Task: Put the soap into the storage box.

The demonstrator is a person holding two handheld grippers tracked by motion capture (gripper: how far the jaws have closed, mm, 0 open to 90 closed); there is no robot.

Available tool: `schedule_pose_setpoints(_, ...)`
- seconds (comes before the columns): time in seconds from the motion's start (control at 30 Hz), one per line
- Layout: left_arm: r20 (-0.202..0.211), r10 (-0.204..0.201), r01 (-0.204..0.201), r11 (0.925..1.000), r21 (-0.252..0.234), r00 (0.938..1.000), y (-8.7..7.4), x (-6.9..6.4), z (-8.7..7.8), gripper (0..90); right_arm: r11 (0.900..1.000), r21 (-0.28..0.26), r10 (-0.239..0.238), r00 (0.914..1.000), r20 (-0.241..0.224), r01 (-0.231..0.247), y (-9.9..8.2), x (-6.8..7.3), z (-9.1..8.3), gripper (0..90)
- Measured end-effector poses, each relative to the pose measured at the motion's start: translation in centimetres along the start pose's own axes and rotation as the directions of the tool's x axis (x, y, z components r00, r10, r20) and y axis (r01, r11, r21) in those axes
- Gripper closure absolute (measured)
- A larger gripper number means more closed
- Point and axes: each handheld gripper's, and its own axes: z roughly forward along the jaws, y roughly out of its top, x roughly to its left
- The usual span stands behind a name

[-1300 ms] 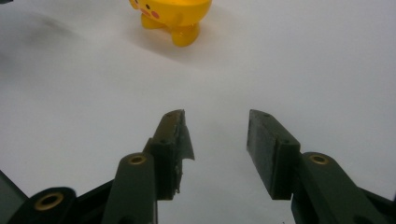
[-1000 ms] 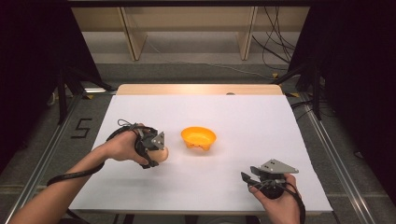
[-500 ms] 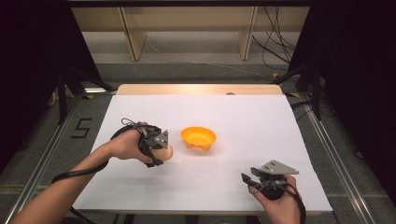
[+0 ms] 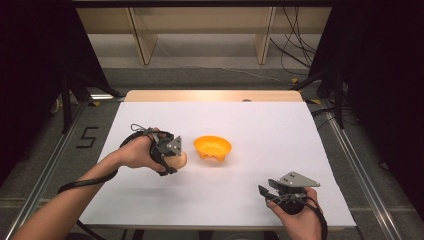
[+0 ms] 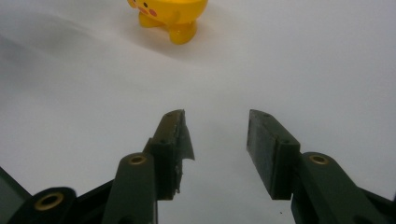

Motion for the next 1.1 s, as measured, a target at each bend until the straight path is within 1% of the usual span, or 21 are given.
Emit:
schedule_pose_setpoints(0.03,0.003,-0.001,0.001,1.0000,0.002,1.0000,0.0,0.0,0.0,32.4,1.0000,0.000,0.000,1.0000,0.000,0.000,0.0,0.0,0.0,57.0)
schedule_pose_setpoints(0.1,-0.002,0.002,-0.002,1.0000,-0.002,1.0000,0.1,0.1,0.0,32.4,0.9996,0.010,0.028,0.9996,0.002,-0.028,0.0,0.3,-0.1,57.0)
schedule_pose_setpoints(0.13,0.000,-0.008,0.008,1.0000,-0.002,1.0000,0.0,0.1,0.0,32.4,0.9996,0.010,0.027,0.9996,0.001,-0.027,0.0,0.3,-0.1,57.0)
schedule_pose_setpoints(0.23,-0.003,-0.004,0.004,0.9999,-0.011,1.0000,0.1,0.2,0.1,32.5,0.9995,0.011,0.028,0.9996,0.001,-0.028,0.0,0.3,-0.1,57.0)
schedule_pose_setpoints(0.27,-0.002,-0.003,0.003,0.9999,-0.012,1.0000,0.1,0.2,0.1,32.4,0.9996,0.011,0.027,0.9996,0.001,-0.027,0.0,0.3,-0.1,57.0)
schedule_pose_setpoints(0.3,-0.002,-0.002,0.002,0.9999,-0.013,1.0000,0.2,0.3,0.1,32.4,0.9999,-0.011,0.004,1.0000,-0.009,-0.004,0.0,0.0,0.1,57.0)
schedule_pose_setpoints(0.33,-0.003,0.001,-0.001,0.9999,-0.015,1.0000,0.2,0.3,0.1,32.4,1.0000,0.000,0.000,1.0000,0.000,0.000,0.0,0.0,0.0,57.0)
schedule_pose_setpoints(0.4,-0.006,-0.001,0.001,0.9997,-0.023,1.0000,0.3,0.3,0.1,32.4,1.0000,0.000,0.000,1.0000,-0.001,0.000,0.0,0.0,0.0,57.0)
schedule_pose_setpoints(0.47,-0.001,-0.001,0.001,0.9998,-0.022,1.0000,0.5,0.4,0.1,32.4,1.0000,0.000,0.000,1.0000,-0.001,0.000,0.0,0.0,0.0,57.0)
schedule_pose_setpoints(0.5,-0.002,0.002,-0.002,0.9998,-0.022,1.0000,0.5,0.5,0.1,32.4,0.9997,0.006,0.024,0.9997,0.003,-0.024,0.0,0.2,-0.1,57.0)
schedule_pose_setpoints(0.53,-0.002,-0.001,0.001,0.9998,-0.022,1.0000,0.6,0.5,0.1,32.4,1.0000,-0.006,-0.007,1.0000,0.002,0.007,0.0,0.0,0.0,57.1)
schedule_pose_setpoints(0.67,-0.006,0.000,0.000,0.9996,-0.029,1.0000,0.8,0.7,0.2,32.4,1.0000,-0.005,-0.007,1.0000,0.002,0.007,0.0,0.0,0.0,57.0)
schedule_pose_setpoints(0.7,-0.007,0.002,-0.002,0.9995,-0.031,1.0000,0.8,0.7,0.2,32.4,0.9997,0.007,0.025,0.9997,0.002,-0.025,0.0,0.3,-0.1,57.0)
schedule_pose_setpoints(0.73,-0.006,0.004,-0.005,0.9995,-0.032,1.0000,0.9,0.7,0.2,32.4,0.9998,-0.012,-0.015,0.9998,0.014,0.015,0.0,0.0,0.0,57.0)
schedule_pose_setpoints(0.77,-0.003,0.006,-0.006,0.9994,-0.034,1.0000,0.9,0.7,0.2,32.4,1.0000,-0.005,0.006,1.0000,0.000,-0.006,0.0,0.1,0.0,57.1)
schedule_pose_setpoints(0.9,0.000,0.005,-0.005,0.9994,-0.035,1.0000,1.0,0.7,0.3,32.4,1.0000,-0.003,-0.001,1.0000,0.000,0.001,0.0,0.0,0.0,57.1)
schedule_pose_setpoints(0.93,-0.002,0.005,-0.005,0.9991,-0.043,1.0000,1.1,0.8,0.4,32.4,0.9997,0.007,0.025,0.9997,0.001,-0.025,0.0,0.3,-0.1,57.0)
schedule_pose_setpoints(1.03,0.003,0.001,-0.001,0.9989,-0.047,1.0000,1.1,0.9,0.4,32.4,0.9997,0.000,0.026,0.9997,0.001,-0.026,0.0,0.3,0.0,57.0)
schedule_pose_setpoints(1.07,0.000,0.001,-0.001,0.9987,-0.050,1.0000,1.2,0.9,0.5,32.4,1.0000,-0.005,0.009,1.0000,0.004,-0.009,0.0,0.2,0.0,57.0)
schedule_pose_setpoints(1.1,-0.002,0.004,-0.004,0.9987,-0.050,1.0000,1.2,0.9,0.5,32.4,0.9998,0.004,0.021,0.9998,0.000,-0.021,0.0,0.3,-0.1,57.0)
